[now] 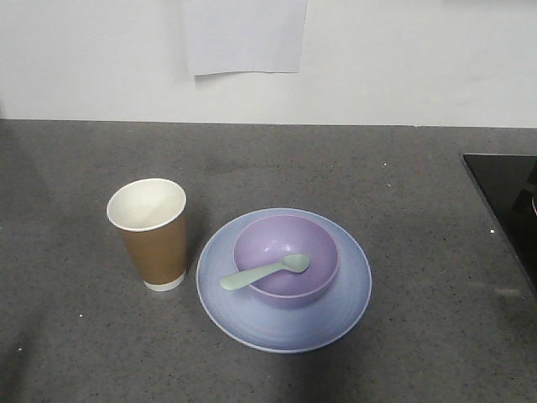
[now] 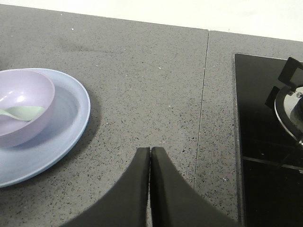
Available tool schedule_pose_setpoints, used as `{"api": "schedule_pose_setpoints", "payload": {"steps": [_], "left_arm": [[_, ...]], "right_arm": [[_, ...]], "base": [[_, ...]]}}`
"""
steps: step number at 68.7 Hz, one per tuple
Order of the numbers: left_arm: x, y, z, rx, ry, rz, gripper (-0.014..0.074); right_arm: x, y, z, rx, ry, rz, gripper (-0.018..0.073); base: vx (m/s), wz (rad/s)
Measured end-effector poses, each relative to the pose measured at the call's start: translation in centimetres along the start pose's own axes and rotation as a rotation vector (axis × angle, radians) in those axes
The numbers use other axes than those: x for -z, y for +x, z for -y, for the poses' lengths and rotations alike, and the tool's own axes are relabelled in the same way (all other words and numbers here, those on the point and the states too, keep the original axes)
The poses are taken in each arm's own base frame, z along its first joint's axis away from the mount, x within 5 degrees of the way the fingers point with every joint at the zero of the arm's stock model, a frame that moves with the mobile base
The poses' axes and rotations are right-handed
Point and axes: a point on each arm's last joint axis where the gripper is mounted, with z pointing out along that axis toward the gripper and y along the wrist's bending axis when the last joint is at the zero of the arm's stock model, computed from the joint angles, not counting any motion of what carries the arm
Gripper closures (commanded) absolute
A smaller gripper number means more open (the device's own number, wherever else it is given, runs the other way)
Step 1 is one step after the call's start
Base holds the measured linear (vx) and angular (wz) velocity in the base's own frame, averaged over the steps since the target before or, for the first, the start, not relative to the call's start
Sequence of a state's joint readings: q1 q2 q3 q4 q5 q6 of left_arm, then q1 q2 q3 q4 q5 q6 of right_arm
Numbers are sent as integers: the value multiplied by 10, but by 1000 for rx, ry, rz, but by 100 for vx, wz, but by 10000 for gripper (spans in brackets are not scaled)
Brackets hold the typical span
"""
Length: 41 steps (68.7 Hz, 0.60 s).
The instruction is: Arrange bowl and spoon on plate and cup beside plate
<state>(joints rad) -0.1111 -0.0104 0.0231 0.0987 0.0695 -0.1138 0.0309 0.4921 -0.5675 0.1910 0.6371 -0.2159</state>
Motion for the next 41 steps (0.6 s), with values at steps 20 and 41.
{"api": "schedule_pose_setpoints", "payload": {"steps": [20, 41], "left_arm": [[0, 0, 0, 0, 0, 0, 604], [0, 0, 0, 0, 0, 0, 604]], "right_arm": [[0, 0, 0, 0, 0, 0, 570], [0, 0, 0, 2, -2, -1, 570]], "base": [[0, 0], [0, 0]]}}
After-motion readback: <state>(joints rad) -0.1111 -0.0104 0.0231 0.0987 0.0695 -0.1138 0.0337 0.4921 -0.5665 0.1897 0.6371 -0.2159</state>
